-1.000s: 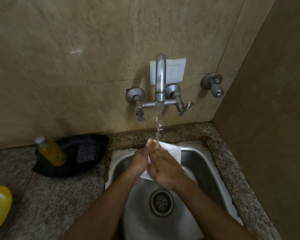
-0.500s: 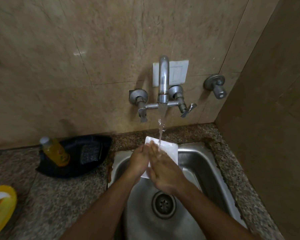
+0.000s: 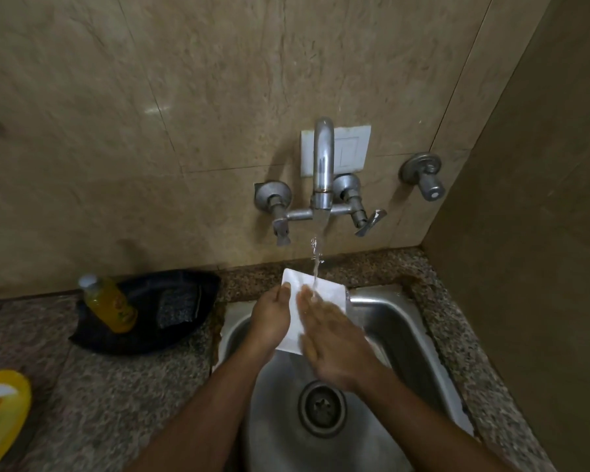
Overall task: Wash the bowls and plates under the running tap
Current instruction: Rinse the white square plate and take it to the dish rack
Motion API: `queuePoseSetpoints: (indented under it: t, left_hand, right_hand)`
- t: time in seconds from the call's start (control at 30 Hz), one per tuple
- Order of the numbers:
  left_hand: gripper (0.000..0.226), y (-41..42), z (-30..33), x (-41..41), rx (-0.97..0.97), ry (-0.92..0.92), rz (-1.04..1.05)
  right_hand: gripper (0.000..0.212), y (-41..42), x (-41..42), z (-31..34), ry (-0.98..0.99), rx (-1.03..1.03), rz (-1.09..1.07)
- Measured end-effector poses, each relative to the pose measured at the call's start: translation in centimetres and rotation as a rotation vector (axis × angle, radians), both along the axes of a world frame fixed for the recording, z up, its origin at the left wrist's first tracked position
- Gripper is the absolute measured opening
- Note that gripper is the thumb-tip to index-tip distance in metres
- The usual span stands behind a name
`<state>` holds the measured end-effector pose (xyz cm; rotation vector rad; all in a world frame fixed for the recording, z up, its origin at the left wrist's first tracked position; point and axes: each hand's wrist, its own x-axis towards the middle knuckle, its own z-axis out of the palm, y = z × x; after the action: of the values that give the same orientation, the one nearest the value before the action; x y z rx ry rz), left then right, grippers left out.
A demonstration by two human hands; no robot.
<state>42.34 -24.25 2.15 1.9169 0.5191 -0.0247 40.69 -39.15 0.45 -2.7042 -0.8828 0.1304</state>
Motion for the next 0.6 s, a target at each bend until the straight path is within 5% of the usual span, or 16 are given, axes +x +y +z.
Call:
queuePoseSetpoints:
  t: [0.13,0.6]
  left_hand:
    - [0.039,0.3,-0.3,0.2,0.084,-0.026,-0.005]
    - [0.039,0.4,-1.6,-0.1,0.22,-0.075,-0.018]
  right_hand:
    - [0.075,-1.3,0.9,-0.8,-0.012,-0.023,-0.164]
    - [0.082,-0.1,-0.8,-1.3,-0.01,-0.083,-0.157]
